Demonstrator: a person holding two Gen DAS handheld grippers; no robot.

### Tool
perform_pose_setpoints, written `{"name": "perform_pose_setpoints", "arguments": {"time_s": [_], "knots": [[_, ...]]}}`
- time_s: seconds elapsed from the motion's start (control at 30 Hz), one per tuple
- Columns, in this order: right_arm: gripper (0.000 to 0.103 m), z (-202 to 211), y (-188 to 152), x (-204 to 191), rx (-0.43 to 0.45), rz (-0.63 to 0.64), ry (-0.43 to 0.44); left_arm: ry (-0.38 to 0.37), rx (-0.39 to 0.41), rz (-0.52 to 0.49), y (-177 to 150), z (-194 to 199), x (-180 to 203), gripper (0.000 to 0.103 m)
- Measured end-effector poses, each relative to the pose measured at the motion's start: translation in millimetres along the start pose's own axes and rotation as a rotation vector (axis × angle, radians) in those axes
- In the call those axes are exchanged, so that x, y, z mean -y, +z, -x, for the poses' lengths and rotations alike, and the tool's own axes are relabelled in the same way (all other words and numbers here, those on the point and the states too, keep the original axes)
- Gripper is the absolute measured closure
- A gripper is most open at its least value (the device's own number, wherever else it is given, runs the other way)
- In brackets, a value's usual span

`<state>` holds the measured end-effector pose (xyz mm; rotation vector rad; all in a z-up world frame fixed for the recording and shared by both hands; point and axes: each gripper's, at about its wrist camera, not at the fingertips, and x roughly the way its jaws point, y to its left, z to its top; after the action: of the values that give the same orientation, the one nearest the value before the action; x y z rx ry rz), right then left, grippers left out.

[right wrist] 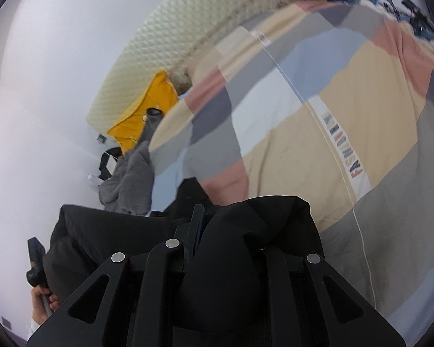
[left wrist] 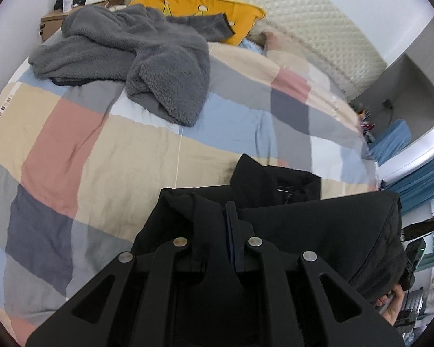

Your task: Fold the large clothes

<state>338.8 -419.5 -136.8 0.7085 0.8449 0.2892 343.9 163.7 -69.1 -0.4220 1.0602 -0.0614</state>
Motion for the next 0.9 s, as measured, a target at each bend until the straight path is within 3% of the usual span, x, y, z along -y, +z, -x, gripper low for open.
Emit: {"name": "perform_pose_setpoints", "arguments": {"time_s": [0.3,0.47,0.8,0.9], "knots": [[0.094,-48.8,10.5,20.4,-0.071,-0.02,-0.055,0.081,-0.056,0.023,11.2,-65.7,5.4,0.091],[0.094,-60.8,7.9,30.4,-0.091,-0.061,-0.03,0.099,-0.077,0.026,9.6,-90.2,2.6,0.091],[0.082,-26.7,-4.0,18.0,-0.076,-0.044,0.037,-0.025,-0.075,0.097,-0.9,-71.1,-16.5,0.09],[0.073,-11.2,-10.2,12.5,-0.058,-0.024,0.034,-0.064,-0.068,0.133,-7.1,-57.5,-21.7,0.082]]}}
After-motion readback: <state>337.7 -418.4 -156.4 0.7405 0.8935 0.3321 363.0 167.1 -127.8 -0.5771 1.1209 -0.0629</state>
